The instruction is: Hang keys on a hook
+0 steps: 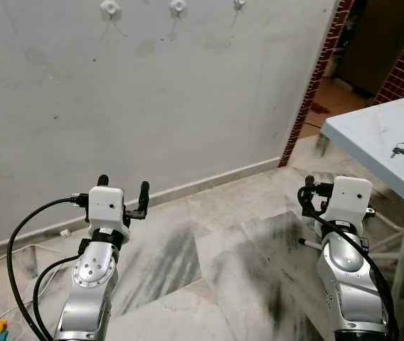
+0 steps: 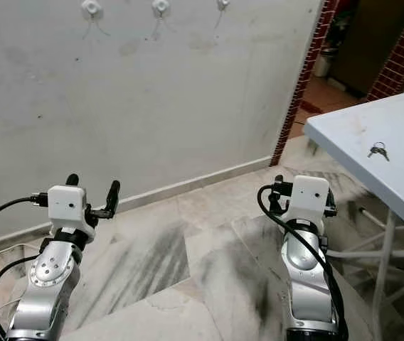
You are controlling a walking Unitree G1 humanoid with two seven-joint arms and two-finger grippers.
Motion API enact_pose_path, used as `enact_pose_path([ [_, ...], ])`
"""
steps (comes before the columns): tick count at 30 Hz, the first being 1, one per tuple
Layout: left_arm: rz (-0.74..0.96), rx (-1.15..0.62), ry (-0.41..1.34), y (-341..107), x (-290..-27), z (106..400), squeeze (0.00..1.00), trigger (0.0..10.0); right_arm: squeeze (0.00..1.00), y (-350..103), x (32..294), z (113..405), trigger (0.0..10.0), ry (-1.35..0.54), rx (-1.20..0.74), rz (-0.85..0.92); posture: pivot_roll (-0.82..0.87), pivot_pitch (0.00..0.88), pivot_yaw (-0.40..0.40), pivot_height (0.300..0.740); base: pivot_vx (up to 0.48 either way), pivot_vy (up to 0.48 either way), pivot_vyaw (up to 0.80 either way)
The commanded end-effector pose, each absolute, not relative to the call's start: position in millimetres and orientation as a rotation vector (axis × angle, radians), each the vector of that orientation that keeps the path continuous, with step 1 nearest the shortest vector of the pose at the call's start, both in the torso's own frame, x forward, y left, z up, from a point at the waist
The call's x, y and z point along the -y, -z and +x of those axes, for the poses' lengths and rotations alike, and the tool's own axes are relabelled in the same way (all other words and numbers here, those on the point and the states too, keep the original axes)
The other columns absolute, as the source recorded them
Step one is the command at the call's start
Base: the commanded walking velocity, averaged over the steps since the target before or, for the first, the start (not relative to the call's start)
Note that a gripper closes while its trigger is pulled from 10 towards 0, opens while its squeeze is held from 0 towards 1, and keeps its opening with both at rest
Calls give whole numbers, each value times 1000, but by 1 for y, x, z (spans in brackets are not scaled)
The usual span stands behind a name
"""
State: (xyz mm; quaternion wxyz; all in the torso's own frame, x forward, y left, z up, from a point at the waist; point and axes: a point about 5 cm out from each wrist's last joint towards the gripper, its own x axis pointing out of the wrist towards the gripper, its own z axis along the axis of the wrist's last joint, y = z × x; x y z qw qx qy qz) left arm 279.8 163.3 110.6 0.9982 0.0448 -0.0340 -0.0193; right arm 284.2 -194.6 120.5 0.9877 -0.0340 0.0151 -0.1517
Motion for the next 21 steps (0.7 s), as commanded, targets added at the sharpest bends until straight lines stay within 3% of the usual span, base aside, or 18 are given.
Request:
enact_pose_path([
  [1, 91, 57, 29, -112, -166, 285, 0, 10000, 0, -121, 192, 287, 10000, 275, -40, -43, -66, 0, 6, 740, 0, 0, -744],
  [12, 102, 54, 27, -112, -168, 287, 0, 10000, 0, -120, 197, 283, 10000, 320, -32, -108, -72, 0, 15, 740, 0, 0, -740],
  [21, 95, 59, 39, -115, -162, 293, 0, 10000, 0, -120, 195, 282, 10000, 285, -32, -63, -79, 0, 21, 740, 0, 0, -747],
])
